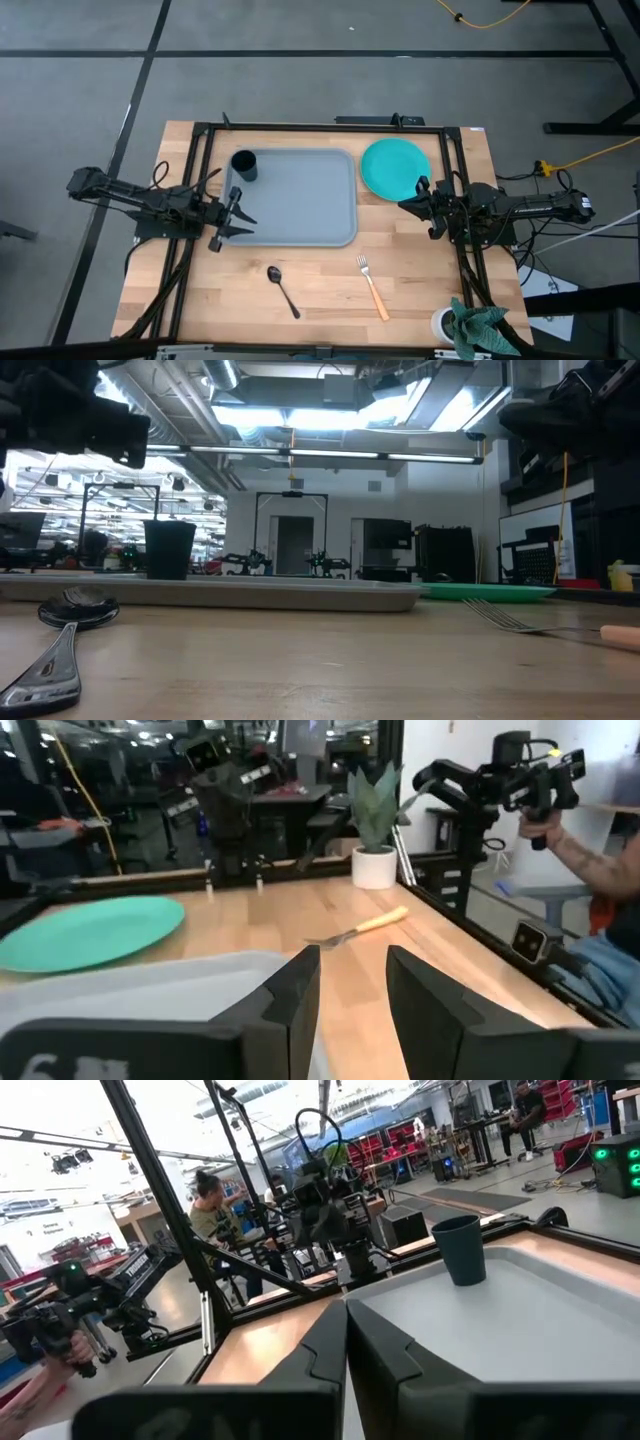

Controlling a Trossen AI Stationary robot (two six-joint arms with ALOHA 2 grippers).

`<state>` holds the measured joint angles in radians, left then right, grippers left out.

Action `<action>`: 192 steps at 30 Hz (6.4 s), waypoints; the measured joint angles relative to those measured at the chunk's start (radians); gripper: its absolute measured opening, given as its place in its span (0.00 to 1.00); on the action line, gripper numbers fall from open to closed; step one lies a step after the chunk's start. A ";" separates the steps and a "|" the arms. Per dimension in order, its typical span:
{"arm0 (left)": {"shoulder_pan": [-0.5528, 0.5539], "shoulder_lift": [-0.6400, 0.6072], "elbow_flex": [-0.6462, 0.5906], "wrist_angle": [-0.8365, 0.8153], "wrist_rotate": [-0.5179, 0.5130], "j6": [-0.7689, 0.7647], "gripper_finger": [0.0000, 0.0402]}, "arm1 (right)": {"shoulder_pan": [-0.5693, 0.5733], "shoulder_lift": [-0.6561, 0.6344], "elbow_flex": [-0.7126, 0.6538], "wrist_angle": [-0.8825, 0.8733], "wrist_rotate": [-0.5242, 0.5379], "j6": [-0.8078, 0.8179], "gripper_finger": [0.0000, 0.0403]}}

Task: Pick and place plate/cup/fork/spoon on tray
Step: Put the light blue plate on the gray table tray to the bottom right of the black cup

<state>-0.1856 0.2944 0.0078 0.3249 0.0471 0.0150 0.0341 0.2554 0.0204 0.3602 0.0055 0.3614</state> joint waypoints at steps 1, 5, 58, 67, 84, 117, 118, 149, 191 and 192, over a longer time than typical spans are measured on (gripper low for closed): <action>0.001 -0.001 0.000 -0.011 -0.005 0.011 0.27 | 0.000 0.000 0.000 0.000 0.000 -0.001 0.04; 0.014 -0.030 0.000 -0.164 -0.007 0.014 0.27 | 0.000 0.000 0.000 -0.009 0.000 -0.004 0.04; 0.056 -0.244 0.000 -0.311 -0.086 -0.006 0.27 | 0.045 0.423 0.351 -0.162 0.193 -0.166 0.09; 0.056 -0.244 0.000 -0.311 -0.083 -0.008 0.27 | 0.079 0.445 0.351 -0.231 0.344 -0.236 0.35; 0.056 -0.243 0.000 -0.311 -0.083 -0.008 0.27 | 0.048 0.553 0.357 -0.130 0.363 -0.084 0.38; 0.056 -0.243 0.000 -0.311 -0.083 -0.007 0.27 | 0.215 1.111 0.628 -0.926 0.680 -0.036 0.36; 0.056 -0.243 0.000 -0.311 -0.083 -0.007 0.27 | 0.212 1.123 0.628 -0.934 0.682 -0.019 0.36; 0.056 -0.243 0.000 -0.311 -0.083 -0.005 0.27 | 0.018 1.387 0.627 -0.913 0.742 0.044 0.36; 0.056 -0.243 0.000 -0.311 -0.083 -0.004 0.27 | 0.174 1.497 1.155 -0.548 0.576 -0.478 0.01; 0.056 -0.243 0.000 -0.311 -0.083 -0.004 0.27 | 0.174 1.514 1.155 -0.544 0.576 -0.467 0.01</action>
<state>-0.1294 0.0513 0.0078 0.0143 -0.0357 0.0109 0.2077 1.7691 1.1751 -0.1841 0.5819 -0.1058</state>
